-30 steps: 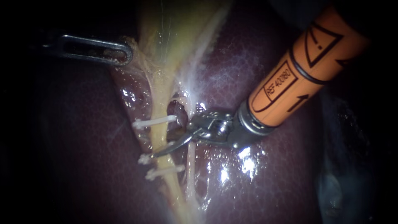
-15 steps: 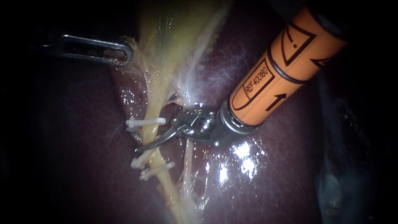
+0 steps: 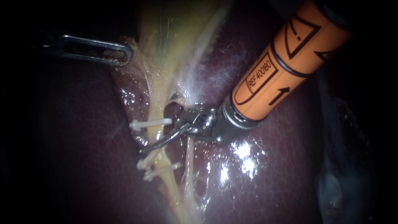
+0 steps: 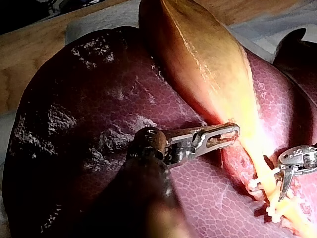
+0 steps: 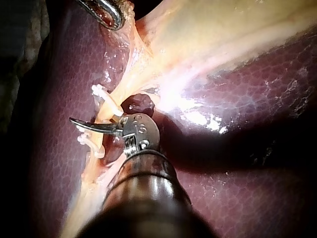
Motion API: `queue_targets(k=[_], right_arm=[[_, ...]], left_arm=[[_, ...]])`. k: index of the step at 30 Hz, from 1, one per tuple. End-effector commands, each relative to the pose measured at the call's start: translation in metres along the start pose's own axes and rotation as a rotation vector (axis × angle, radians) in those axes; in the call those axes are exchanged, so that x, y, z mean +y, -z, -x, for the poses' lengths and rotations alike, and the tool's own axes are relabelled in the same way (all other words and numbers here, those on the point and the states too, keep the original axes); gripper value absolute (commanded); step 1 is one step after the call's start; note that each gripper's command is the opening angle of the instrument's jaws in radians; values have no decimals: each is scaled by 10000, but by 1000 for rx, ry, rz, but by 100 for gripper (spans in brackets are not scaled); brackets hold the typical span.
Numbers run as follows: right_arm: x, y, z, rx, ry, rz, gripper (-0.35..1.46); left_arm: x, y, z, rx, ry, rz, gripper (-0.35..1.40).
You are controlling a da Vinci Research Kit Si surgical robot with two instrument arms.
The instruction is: Go to the cutting position left tube
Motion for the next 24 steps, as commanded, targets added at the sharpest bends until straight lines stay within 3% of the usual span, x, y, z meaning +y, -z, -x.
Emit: queue_targets(k=[1, 24], right_arm=[[1, -1, 1, 0, 2, 0, 123], [-3, 7, -6, -1, -3, -9, 118]], left_arm=[[0, 0, 0, 3, 0, 2, -35], [0, 0, 0, 6, 0, -4, -35]])
